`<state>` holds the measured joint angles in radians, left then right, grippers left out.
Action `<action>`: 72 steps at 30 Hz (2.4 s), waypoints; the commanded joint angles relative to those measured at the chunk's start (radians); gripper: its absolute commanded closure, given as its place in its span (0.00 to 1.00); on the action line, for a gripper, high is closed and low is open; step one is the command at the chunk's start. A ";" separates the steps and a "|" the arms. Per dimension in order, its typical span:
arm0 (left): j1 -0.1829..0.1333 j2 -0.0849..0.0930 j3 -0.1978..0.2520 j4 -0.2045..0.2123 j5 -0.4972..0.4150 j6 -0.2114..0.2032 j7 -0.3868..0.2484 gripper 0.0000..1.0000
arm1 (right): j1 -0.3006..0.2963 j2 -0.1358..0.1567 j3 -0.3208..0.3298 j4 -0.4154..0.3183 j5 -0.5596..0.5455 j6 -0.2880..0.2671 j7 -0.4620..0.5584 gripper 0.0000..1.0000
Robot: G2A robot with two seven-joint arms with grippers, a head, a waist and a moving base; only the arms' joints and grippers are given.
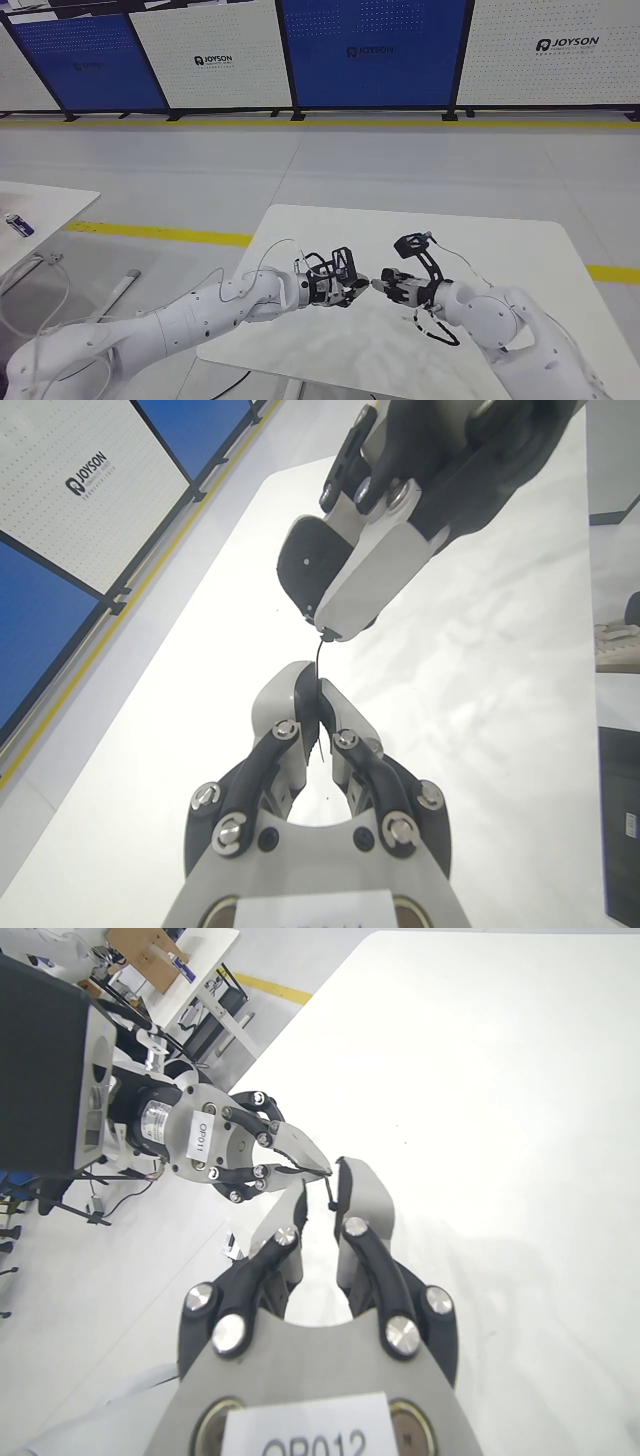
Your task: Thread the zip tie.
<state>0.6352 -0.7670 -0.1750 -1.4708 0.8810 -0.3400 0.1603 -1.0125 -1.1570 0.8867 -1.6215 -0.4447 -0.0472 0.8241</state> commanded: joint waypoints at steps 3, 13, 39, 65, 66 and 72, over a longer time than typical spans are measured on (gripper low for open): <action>0.011 0.003 -0.020 0.007 0.045 0.030 -0.023 1.00 | -0.038 0.006 0.046 -0.006 0.058 -0.002 -0.027 0.00; 0.079 0.028 -0.039 -0.128 0.413 0.382 -0.234 1.00 | -0.072 0.005 0.139 0.087 0.389 0.068 0.033 0.00; 0.115 0.017 -0.068 -0.122 0.592 0.371 -0.168 1.00 | -0.010 -0.029 0.106 0.326 0.719 0.033 0.135 0.00; 0.160 0.006 -0.110 -0.153 0.689 0.343 -0.184 1.00 | -0.002 -0.042 0.110 0.379 0.860 0.068 0.155 0.50; 0.162 0.006 -0.112 -0.155 0.689 0.342 -0.183 1.00 | 0.002 -0.044 0.107 0.385 0.873 0.072 0.161 0.54; 0.173 0.016 -0.120 -0.168 0.689 0.336 -0.158 1.00 | 0.039 -0.057 0.080 0.426 0.895 0.089 0.177 0.68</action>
<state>0.8075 -0.7532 -0.2943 -1.6378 1.5701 -0.0028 -0.0010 -0.9778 -1.2121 0.9704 -1.1995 0.4483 0.0407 0.9985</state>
